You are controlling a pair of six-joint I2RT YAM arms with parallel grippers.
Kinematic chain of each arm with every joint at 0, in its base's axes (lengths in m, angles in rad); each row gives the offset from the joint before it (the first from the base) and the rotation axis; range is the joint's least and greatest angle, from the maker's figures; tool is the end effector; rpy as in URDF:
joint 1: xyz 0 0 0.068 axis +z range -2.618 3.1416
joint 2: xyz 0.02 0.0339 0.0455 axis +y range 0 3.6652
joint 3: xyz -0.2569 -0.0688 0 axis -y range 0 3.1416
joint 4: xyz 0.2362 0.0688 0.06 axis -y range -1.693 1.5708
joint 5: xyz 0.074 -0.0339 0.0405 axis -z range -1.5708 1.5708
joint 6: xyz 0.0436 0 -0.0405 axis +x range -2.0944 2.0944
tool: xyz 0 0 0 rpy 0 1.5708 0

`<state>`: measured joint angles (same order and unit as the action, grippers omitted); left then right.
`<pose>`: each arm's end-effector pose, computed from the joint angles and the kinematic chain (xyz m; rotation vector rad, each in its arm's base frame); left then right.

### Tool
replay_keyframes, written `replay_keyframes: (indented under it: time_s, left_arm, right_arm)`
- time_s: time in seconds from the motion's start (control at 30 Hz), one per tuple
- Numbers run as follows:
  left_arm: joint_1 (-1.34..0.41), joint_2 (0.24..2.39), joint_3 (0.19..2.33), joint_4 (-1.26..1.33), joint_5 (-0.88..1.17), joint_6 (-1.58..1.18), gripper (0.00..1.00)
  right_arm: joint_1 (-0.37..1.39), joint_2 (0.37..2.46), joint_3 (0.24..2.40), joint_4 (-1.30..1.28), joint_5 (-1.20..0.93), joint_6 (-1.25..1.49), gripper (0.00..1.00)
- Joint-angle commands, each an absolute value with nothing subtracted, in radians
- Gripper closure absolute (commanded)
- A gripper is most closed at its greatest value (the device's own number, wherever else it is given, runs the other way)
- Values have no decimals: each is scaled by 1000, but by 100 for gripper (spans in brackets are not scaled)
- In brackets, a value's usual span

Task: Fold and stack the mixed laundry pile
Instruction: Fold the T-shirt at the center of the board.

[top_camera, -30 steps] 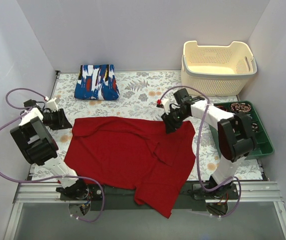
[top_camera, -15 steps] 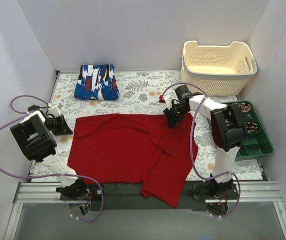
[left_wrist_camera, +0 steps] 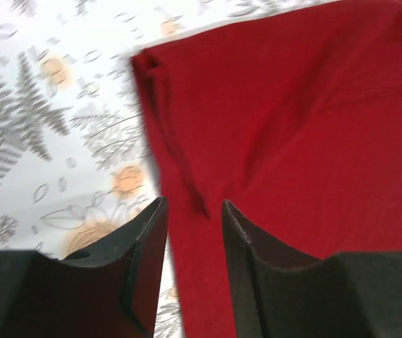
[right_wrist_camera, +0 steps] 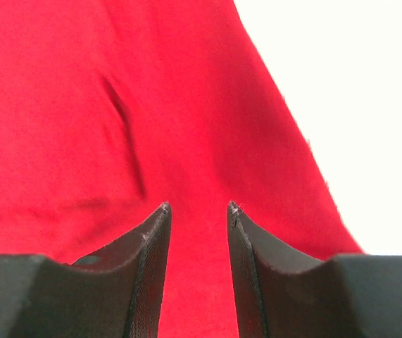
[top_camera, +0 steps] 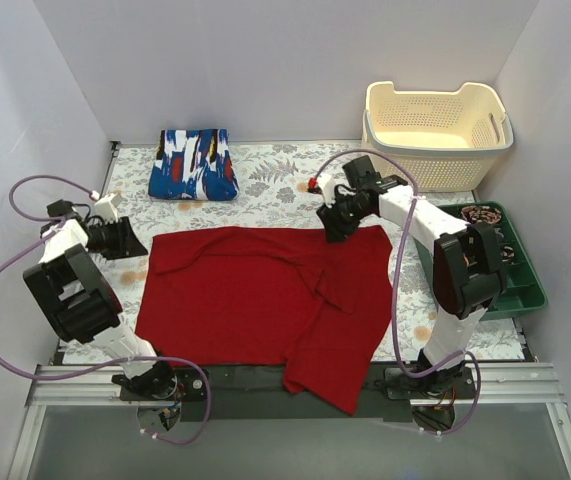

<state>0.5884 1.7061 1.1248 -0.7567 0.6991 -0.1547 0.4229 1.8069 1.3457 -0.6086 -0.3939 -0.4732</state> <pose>0.2733 0.1486 0.1840 -0.8528 2.4982 -0.8725 0.3335 0.1684 0.2117 -1.2410 2.2768 0.4999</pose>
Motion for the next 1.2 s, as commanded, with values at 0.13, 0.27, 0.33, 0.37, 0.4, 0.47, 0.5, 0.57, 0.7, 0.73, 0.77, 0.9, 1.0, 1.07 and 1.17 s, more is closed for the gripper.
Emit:
replay_keyframes:
  time_s: [0.13, 0.27, 0.33, 0.37, 0.4, 0.47, 0.5, 0.57, 0.7, 0.73, 0.77, 0.9, 1.0, 1.07, 1.17]
  left_arm:
    - [525, 1657, 1094, -807, 749, -190, 56]
    - [525, 1677, 1085, -784, 698, -236, 55]
    - [525, 1690, 1085, -787, 683, -247, 55]
    - [526, 1695, 1081, -799, 683, -245, 55]
    - [525, 1703, 1075, -805, 692, -245, 55]
    - [525, 1703, 1066, -807, 701, -248, 55]
    - [525, 1703, 1055, -805, 704, -250, 55]
    - [523, 1709, 1046, -801, 707, -258, 55]
    - [523, 1717, 1035, -795, 709, -262, 55]
    - [523, 1717, 1029, -792, 706, -265, 55]
    - [523, 1720, 1029, -787, 707, -267, 55]
    - [519, 1732, 1035, -788, 707, -270, 55]
    - [514, 1738, 1040, -788, 710, -273, 55]
    - [514, 1741, 1046, -787, 712, -276, 55]
    - [509, 1750, 1048, -787, 715, -281, 55]
  right_arm:
    - [597, 1865, 1497, -617, -419, -439, 54]
    - [658, 1924, 1528, -591, -353, -442, 50]
    - [686, 1954, 1537, -574, -335, -445, 50]
    - [695, 1962, 1542, -569, -319, -446, 50]
    - [709, 1977, 1546, -558, -313, -446, 50]
    - [721, 1988, 1551, -548, -302, -448, 51]
    - [732, 2000, 1557, -542, -299, -448, 51]
    - [739, 2013, 1566, -538, -295, -448, 51]
    - [759, 2036, 1586, -526, -284, -439, 51]
    - [762, 2037, 1589, -523, -281, -439, 52]
    - [765, 2040, 1591, -519, -270, -437, 52]
    - [770, 2066, 1611, -511, -259, -428, 52]
    - [775, 2086, 1624, -511, -252, -431, 52]
    - [776, 2094, 1626, -512, -252, -436, 52]
    - [781, 2109, 1623, -511, -241, -440, 51]
